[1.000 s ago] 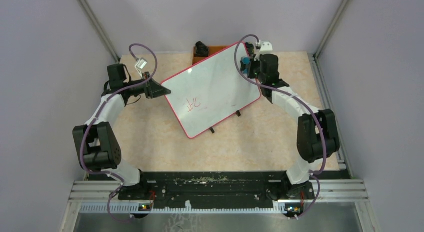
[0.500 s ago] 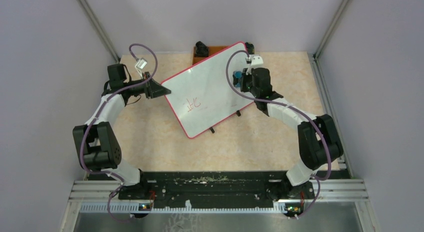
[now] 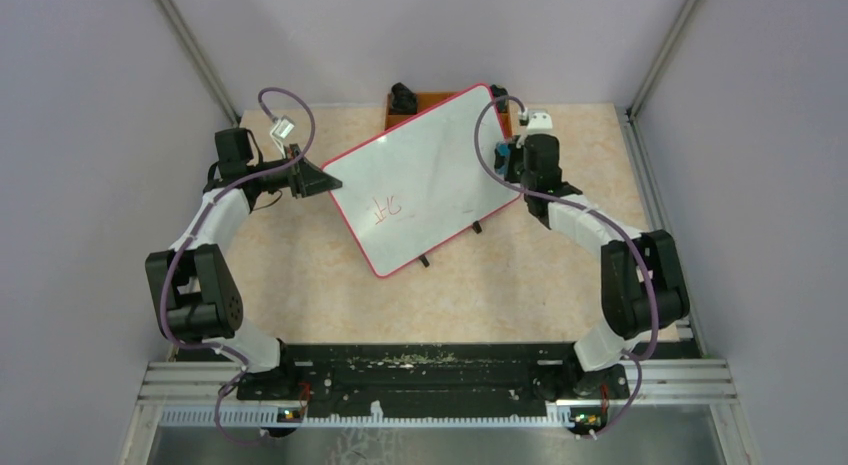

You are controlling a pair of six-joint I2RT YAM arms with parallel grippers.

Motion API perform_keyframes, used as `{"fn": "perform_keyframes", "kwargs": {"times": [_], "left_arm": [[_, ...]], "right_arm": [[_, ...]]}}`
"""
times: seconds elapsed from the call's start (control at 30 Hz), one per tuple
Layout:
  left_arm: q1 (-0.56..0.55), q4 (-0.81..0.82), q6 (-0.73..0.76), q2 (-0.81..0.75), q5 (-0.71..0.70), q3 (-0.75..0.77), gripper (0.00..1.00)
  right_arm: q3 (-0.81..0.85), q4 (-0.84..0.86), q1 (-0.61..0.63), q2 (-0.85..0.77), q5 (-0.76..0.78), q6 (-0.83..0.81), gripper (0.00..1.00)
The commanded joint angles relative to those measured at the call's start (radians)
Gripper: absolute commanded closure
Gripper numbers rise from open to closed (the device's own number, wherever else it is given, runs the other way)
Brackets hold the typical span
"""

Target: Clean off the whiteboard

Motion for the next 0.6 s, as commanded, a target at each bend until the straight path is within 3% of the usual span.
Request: {"fn": "perform_keyframes", "kwargs": {"times": [0.0,0.17,0.57], "left_arm": [[-0.003,0.019,0.074,0.010,-0.016,0.023,1.00],[-0.003,0.019,0.073,0.013,-0.014,0.024,1.00],[-0.004,0.015,0.076,0.011,-0.012,0.024,1.00]], "right_arm": [[0.045,0.009,-0.034,-0.044,0.011,-0.006,1.00],[0.030,0.048,-0.017,-0.043,-0.092,0.025,1.00],[0.135,0.055,0.047,0.032,-0.114,-0.016,1.00]]}}
